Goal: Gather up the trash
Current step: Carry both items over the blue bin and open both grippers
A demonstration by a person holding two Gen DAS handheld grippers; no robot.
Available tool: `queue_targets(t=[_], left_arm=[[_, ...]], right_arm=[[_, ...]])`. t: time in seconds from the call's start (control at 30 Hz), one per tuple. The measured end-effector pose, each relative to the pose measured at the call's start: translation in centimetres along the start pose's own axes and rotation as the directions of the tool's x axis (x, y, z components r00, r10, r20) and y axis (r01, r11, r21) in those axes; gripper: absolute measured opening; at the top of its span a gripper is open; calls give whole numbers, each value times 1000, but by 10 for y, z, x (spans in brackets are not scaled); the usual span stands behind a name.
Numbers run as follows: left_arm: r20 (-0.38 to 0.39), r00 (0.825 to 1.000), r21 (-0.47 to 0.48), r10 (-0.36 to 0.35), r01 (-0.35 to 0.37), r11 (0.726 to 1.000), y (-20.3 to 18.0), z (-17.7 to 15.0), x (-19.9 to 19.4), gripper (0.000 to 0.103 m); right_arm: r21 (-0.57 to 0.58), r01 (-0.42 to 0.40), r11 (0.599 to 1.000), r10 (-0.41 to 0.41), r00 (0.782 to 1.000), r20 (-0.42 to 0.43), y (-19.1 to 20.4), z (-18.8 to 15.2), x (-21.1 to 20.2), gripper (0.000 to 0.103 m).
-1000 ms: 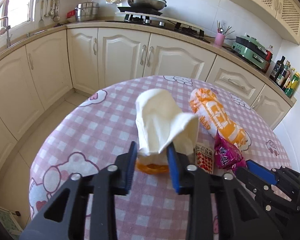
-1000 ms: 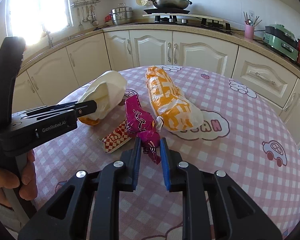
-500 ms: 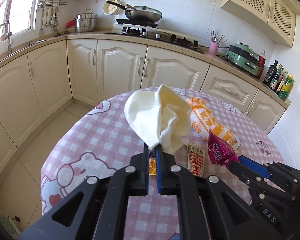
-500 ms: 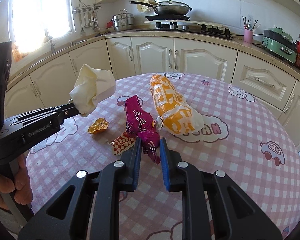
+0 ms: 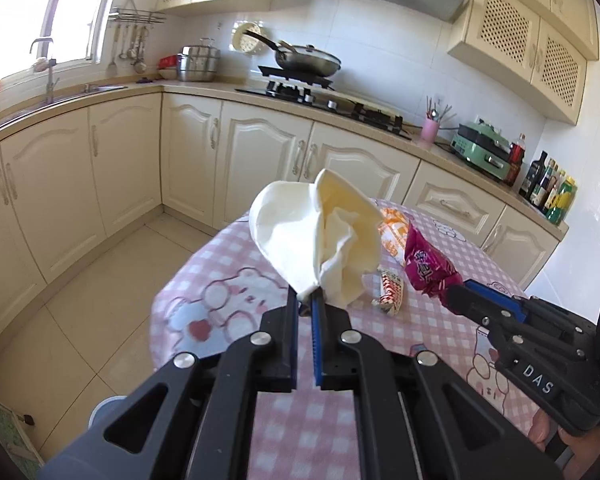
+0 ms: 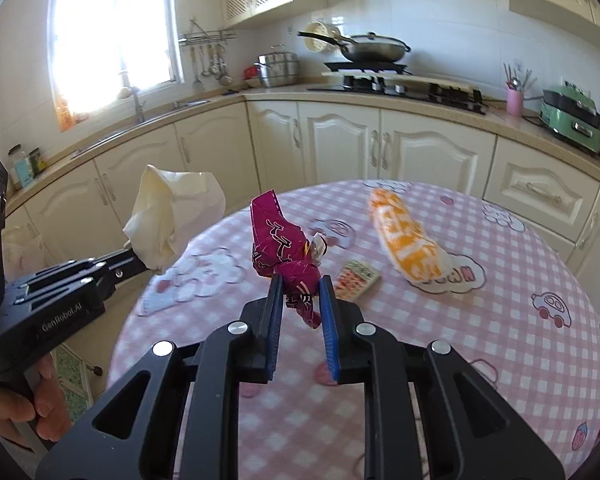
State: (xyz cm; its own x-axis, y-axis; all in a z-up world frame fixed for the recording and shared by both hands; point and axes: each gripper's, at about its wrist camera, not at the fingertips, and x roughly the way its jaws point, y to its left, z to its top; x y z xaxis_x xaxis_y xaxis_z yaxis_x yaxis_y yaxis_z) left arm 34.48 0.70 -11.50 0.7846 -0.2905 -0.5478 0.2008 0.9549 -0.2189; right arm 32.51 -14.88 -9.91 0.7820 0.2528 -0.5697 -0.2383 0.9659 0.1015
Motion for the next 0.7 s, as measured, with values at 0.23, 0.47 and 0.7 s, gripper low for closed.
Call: queue_targets(t=[0.23,0.47,0.7], left_arm=[[32,997,-73,67,-65,995,61,-22,-56,5],[17,981,-178,193,-187,966,146,-57,-102,5],[-76,959,-293,273,-283,913,224,-105,-112,5]], right_arm=[[-61,-94,994,95,995,13,75,-1,-5,17],[-135,-223,965,219,975,-43,166,-12,15,17],[-188,-326,926,300,941,-158,244,-43,56,17]])
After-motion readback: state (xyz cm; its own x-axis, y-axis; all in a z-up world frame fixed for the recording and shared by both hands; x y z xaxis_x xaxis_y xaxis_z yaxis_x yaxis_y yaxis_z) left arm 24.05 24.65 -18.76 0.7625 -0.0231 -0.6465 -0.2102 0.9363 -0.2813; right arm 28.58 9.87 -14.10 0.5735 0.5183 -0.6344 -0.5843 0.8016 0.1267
